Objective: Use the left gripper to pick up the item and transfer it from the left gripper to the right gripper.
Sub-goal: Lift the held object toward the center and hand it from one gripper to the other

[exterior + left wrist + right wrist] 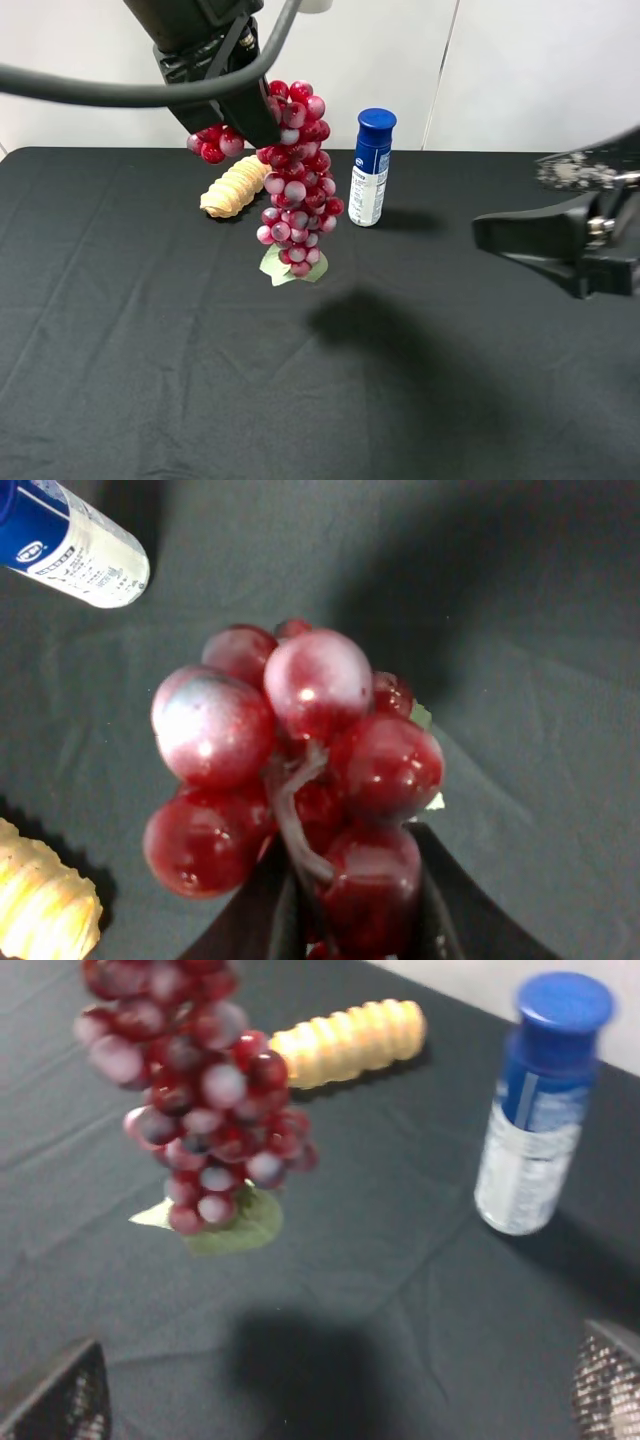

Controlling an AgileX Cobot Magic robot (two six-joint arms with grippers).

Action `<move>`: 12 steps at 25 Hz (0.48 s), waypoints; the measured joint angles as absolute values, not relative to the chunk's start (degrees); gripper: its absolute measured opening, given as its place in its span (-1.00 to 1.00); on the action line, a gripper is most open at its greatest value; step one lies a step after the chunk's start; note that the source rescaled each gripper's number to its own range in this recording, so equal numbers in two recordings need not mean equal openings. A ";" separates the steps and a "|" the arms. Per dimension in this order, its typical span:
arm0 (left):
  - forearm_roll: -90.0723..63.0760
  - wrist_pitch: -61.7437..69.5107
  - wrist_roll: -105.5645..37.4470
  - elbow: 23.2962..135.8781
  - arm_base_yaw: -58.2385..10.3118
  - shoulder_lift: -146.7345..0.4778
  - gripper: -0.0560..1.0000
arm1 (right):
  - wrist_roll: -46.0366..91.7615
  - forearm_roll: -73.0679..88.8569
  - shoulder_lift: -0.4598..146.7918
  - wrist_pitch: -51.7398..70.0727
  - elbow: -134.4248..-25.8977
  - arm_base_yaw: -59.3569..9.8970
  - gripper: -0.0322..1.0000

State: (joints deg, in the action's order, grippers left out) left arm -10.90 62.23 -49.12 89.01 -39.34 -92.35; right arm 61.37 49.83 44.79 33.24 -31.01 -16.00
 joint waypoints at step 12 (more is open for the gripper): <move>-10.90 60.87 -49.23 89.01 -39.34 -92.35 -0.85 | 62.51 50.08 60.41 20.31 -39.22 -33.91 1.00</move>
State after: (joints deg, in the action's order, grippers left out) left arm -10.90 60.87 -49.23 89.01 -39.34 -92.35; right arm 62.51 50.08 60.41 20.31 -39.22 -33.91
